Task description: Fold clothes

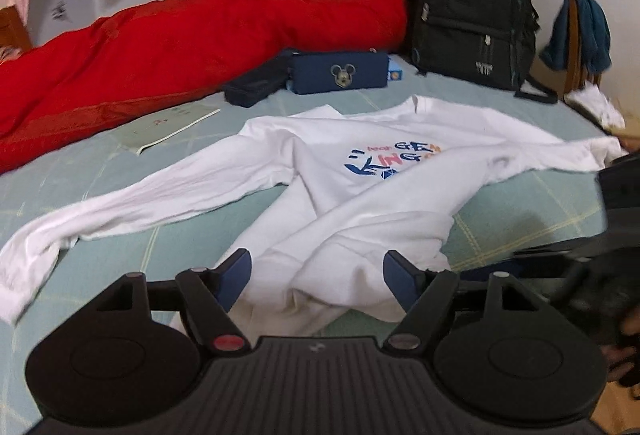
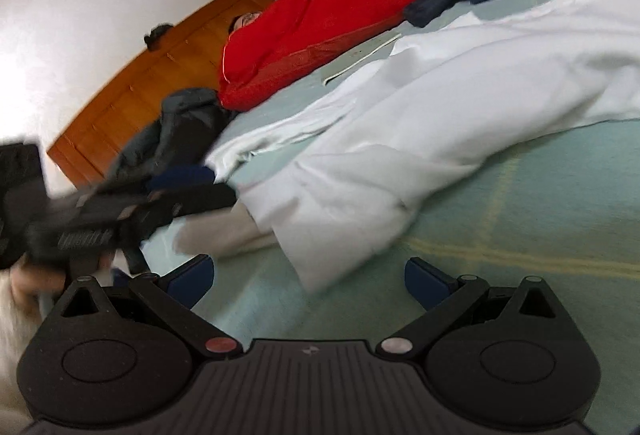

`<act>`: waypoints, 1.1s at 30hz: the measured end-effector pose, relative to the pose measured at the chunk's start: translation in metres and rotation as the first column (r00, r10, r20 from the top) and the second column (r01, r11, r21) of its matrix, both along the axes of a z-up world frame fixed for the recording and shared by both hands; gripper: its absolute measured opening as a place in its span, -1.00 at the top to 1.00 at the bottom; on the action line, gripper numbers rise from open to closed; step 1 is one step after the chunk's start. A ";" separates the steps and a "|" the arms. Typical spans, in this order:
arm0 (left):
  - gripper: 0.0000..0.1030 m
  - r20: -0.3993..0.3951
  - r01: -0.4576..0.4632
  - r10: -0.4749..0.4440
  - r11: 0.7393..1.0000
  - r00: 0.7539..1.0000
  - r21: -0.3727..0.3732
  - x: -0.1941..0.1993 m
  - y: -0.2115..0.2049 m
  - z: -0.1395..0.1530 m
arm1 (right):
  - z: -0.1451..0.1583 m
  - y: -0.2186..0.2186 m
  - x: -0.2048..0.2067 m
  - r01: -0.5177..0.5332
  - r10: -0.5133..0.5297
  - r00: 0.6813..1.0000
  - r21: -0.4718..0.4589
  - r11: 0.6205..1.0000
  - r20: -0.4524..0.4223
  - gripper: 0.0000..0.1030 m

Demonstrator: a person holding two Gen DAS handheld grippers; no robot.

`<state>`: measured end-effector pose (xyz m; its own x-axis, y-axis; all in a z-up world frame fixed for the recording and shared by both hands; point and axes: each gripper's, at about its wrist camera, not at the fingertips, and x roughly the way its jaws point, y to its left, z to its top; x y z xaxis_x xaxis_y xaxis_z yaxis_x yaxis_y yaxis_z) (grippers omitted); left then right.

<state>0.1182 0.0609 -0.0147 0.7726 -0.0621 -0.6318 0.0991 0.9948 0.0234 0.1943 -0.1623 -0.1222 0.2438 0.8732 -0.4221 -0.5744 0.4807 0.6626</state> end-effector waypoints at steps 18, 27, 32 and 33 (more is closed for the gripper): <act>-0.49 0.030 0.053 -0.051 0.996 0.998 -0.068 -0.033 -0.004 0.012 | -0.015 0.001 0.020 0.126 -0.092 0.977 0.173 0.977 -0.191 -0.97; -0.51 0.083 0.035 -0.027 0.994 0.996 -0.099 -0.044 0.006 0.020 | -0.022 0.000 0.009 0.200 -0.171 0.960 0.117 0.973 -0.220 -0.34; -0.51 0.081 0.040 -0.032 0.994 0.996 -0.106 -0.047 0.008 0.019 | -0.048 -0.019 0.022 0.284 -0.235 0.919 0.118 0.951 -0.316 0.78; -0.51 0.082 0.039 -0.031 0.993 0.996 -0.108 -0.047 0.008 0.019 | -0.048 -0.020 0.021 0.282 -0.232 0.920 0.124 0.951 -0.316 0.78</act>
<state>0.0710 0.0689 0.0048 0.8164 -0.1552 -0.5563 0.1360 0.9878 -0.0759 0.2155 -0.1822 -0.1698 0.3560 0.8598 -0.3660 -0.2125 0.4559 0.8643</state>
